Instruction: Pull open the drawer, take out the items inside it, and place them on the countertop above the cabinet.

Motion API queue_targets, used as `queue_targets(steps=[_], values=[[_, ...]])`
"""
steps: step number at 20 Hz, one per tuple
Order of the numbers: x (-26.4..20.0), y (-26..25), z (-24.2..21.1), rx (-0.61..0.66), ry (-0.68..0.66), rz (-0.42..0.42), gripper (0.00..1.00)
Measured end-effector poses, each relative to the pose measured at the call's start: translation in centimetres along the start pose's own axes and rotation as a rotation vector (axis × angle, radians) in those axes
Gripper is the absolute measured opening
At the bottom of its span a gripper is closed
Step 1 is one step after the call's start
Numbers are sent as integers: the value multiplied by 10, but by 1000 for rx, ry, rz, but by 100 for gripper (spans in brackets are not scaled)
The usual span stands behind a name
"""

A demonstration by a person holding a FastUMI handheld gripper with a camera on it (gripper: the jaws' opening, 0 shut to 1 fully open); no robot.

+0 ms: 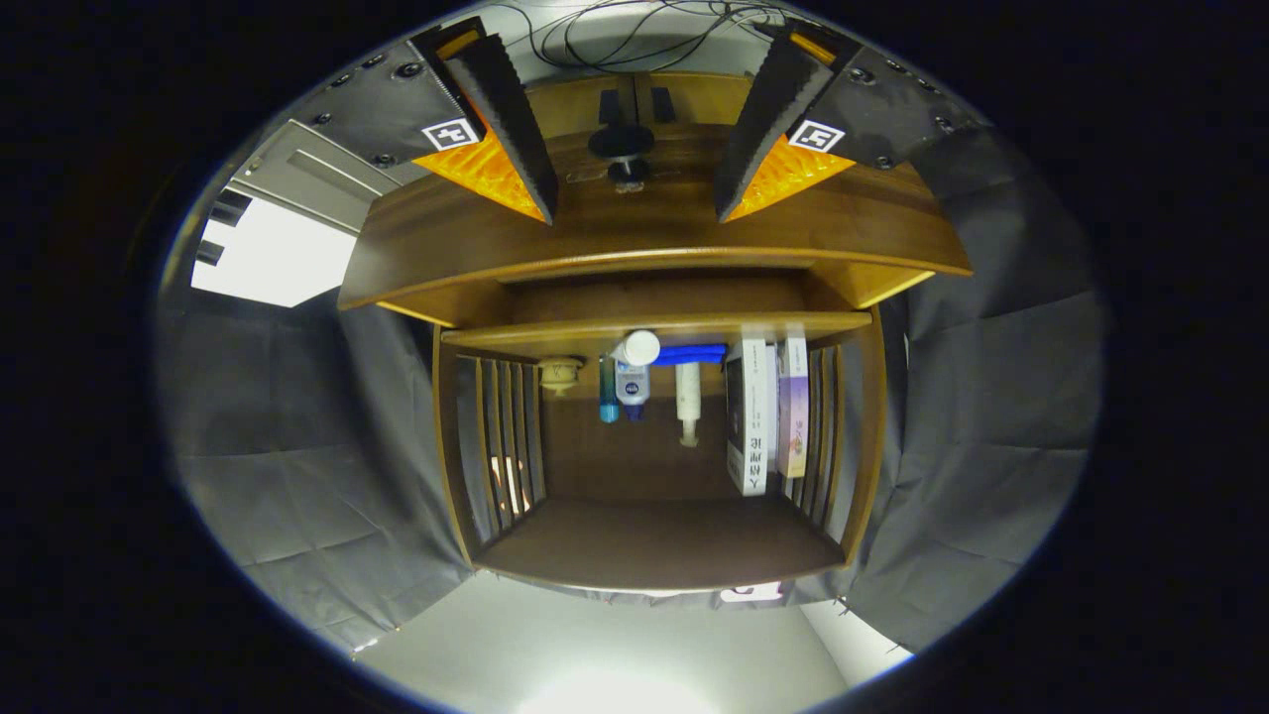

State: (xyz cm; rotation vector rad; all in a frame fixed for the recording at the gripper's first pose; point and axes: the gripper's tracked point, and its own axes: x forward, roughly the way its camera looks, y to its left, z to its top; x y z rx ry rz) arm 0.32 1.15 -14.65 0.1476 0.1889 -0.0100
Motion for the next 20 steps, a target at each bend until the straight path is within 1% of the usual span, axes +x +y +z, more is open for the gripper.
queue_targets(steps=[5, 6, 14, 20], values=[[23, 2, -11, -11, 46, 27, 97], [25, 7, -12, -18, 52, 50, 97], [35, 13, -8, -23, 43, 90, 95], [53, 18, 1, -27, 49, 82, 96]])
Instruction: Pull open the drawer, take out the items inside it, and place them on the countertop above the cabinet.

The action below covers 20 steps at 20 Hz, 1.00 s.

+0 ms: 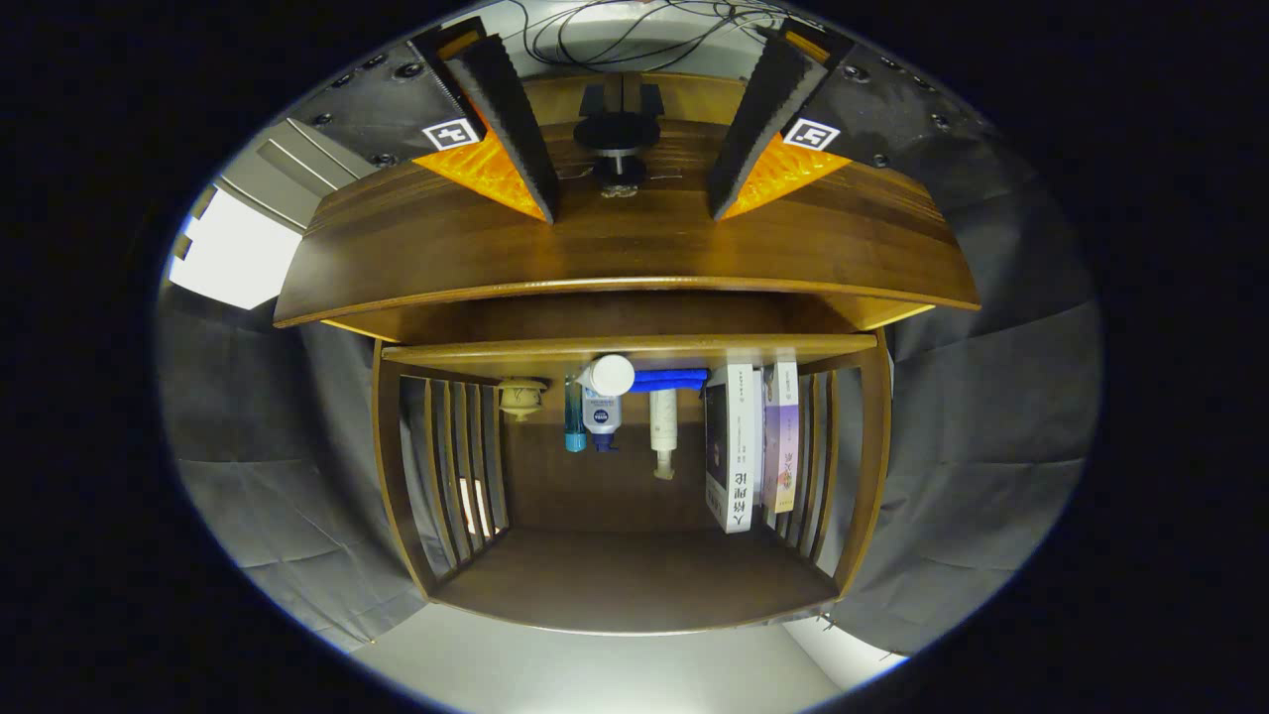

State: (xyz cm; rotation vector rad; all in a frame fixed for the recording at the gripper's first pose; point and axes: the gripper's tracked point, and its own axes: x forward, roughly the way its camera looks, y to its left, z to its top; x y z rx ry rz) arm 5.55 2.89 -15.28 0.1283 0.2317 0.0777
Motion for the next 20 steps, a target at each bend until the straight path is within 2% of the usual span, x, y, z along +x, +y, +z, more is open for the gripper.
queue_targets(steps=[20], values=[[94, -5, 17, 3, 13, 22, 96]])
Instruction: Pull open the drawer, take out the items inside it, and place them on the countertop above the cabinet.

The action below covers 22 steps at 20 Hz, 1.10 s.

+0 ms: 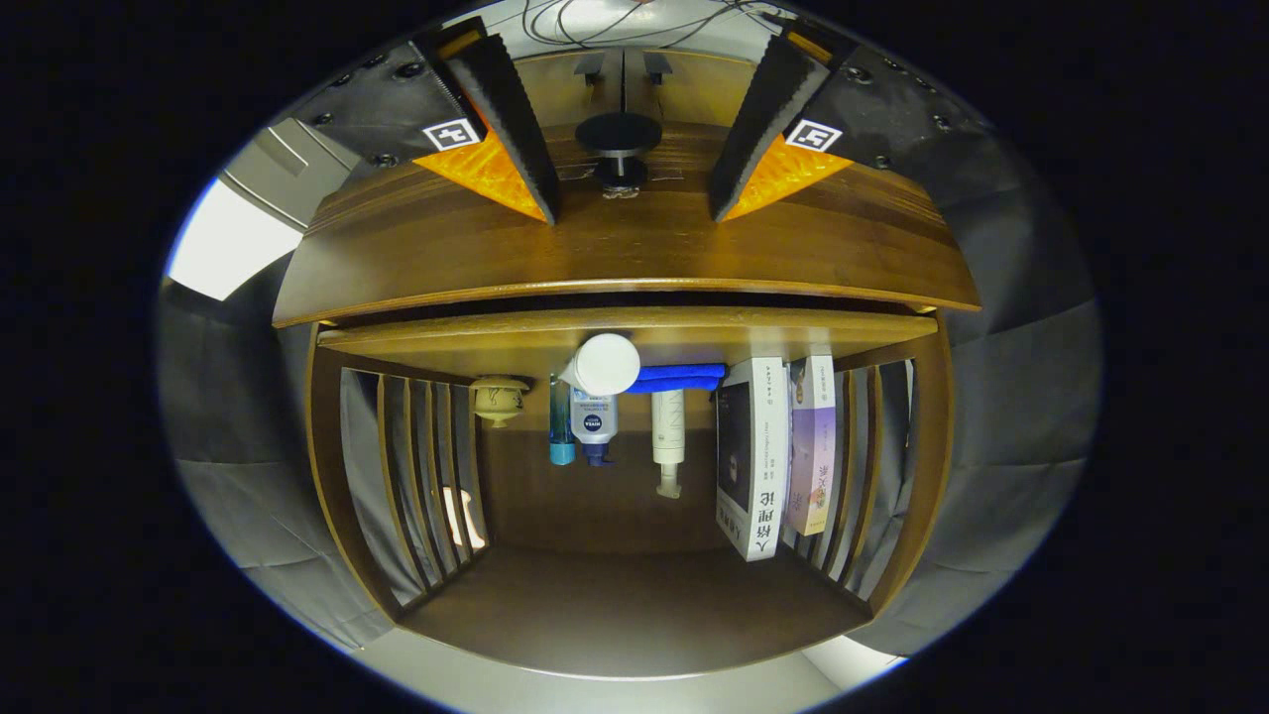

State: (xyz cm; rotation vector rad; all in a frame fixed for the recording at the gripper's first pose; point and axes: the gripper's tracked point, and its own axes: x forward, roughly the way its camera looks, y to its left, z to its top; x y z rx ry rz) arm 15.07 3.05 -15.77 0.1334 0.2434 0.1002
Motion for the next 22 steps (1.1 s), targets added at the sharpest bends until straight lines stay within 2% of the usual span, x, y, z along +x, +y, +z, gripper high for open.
queue_targets(steps=[10, 16, 22], values=[[31, -3, 6, -2, 11, 10, 96], [31, -3, 6, -6, 8, -4, 96], [-20, -6, 17, -21, -39, -53, 96]])
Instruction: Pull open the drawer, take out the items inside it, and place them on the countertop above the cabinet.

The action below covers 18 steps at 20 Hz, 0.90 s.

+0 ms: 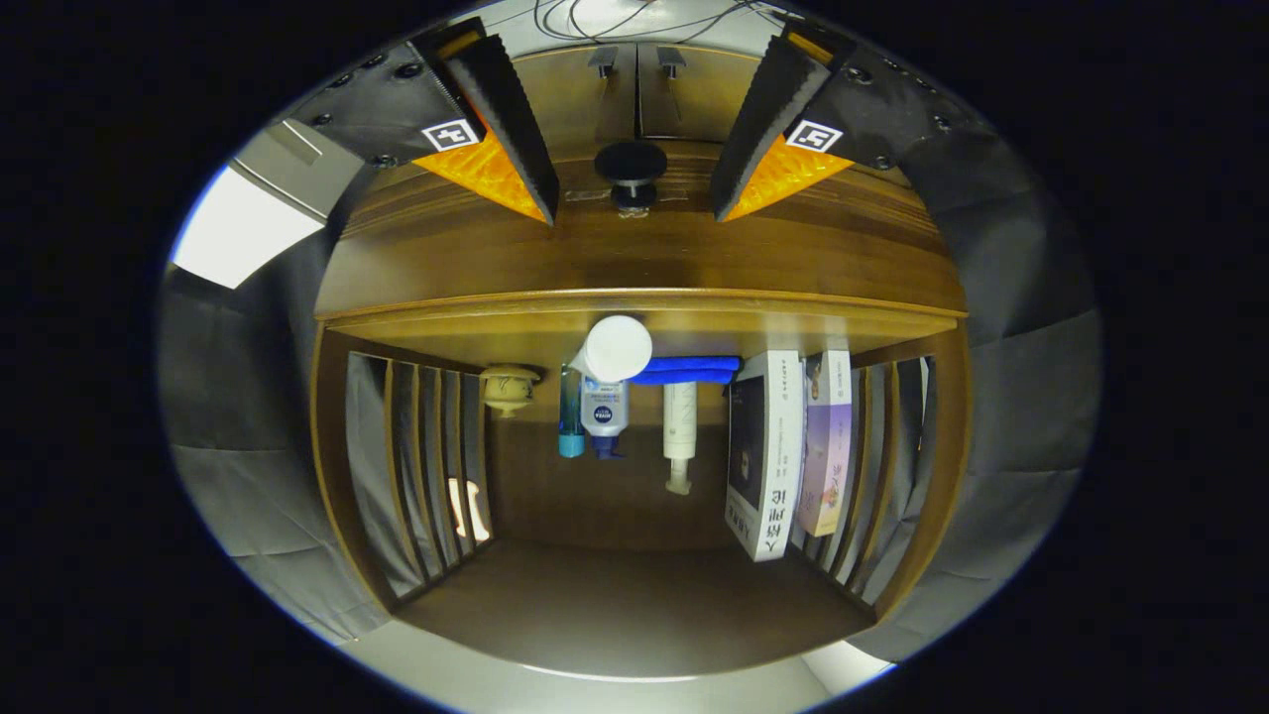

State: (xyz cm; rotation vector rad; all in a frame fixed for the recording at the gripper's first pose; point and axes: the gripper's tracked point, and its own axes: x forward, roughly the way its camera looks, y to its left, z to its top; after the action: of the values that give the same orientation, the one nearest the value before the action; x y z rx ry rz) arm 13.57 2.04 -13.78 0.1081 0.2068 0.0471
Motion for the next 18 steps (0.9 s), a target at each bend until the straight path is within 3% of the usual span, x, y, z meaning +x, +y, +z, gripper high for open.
queue_targets(steps=[9, 18], values=[[-104, -4, 48, 4, -90, -45, 96], [-169, -9, 78, -4, -147, -60, 96]])
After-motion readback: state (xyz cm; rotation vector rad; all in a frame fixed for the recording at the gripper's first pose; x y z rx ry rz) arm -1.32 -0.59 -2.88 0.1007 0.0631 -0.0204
